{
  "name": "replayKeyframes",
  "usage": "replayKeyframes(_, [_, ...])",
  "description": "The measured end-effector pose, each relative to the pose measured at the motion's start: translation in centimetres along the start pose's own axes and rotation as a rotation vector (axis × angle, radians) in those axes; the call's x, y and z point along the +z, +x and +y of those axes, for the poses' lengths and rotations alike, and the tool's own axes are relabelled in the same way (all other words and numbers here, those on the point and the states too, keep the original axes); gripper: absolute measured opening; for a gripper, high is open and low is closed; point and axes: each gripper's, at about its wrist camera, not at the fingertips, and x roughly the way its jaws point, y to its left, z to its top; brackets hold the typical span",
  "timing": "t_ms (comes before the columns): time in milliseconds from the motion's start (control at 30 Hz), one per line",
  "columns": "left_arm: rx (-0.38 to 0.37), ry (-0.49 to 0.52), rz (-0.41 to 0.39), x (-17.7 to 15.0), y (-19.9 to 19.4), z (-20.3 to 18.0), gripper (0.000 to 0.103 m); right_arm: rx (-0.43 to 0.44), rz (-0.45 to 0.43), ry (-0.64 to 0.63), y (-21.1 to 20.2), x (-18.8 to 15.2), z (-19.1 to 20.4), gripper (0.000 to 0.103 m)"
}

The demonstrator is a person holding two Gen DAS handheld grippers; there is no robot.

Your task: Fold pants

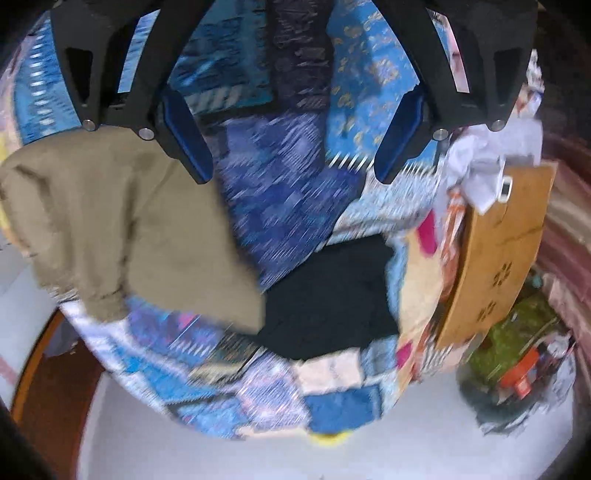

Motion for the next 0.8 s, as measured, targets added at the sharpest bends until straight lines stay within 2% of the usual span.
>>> replayKeyframes(133, [-0.14,0.037,-0.053,2.7,-1.3,-2.7,0.09,0.036,-0.014,0.033,0.6,1.6,-0.2,0.047])
replayKeyframes(267, [-0.243,0.072,-0.052,5.0,-0.5,-6.1,0.088,0.059,-0.004,0.016,2.5,2.6,0.3,0.046])
replayKeyframes(300, [-0.266,0.092,-0.048,5.5,-0.1,-7.0,0.086,0.064,0.011,0.01,3.2,2.8,0.4,0.04])
replayKeyframes(333, [-0.277,0.116,-0.042,5.8,0.4,-8.1,0.078,0.07,0.026,0.0,3.9,2.9,0.6,0.034])
replayKeyframes(367, [-0.279,0.131,-0.035,6.1,0.8,-8.9,0.07,0.072,0.042,-0.012,4.5,3.0,0.7,0.027])
replayKeyframes(433, [-0.293,0.169,-0.005,6.3,2.1,-10.6,0.058,0.062,0.061,-0.03,5.4,2.9,0.8,0.024])
replayKeyframes(500, [-0.294,0.194,0.032,6.0,3.4,-11.8,0.044,0.043,0.083,-0.063,6.3,2.7,0.9,0.016])
replayKeyframes(567, [-0.276,0.216,0.054,5.6,4.7,-12.4,0.043,0.027,0.098,-0.096,6.8,2.3,0.9,0.015])
replayKeyframes(667, [-0.251,0.237,0.028,4.9,5.4,-12.5,0.047,0.009,0.114,-0.124,7.1,2.0,0.7,0.014])
replayKeyframes(733, [-0.23,0.226,0.021,4.8,5.3,-12.2,0.05,-0.018,0.116,-0.145,7.1,2.0,1.1,0.014])
replayKeyframes(800, [-0.245,0.186,0.025,5.1,5.0,-11.3,0.051,-0.037,0.114,-0.155,6.9,2.2,1.4,0.014])
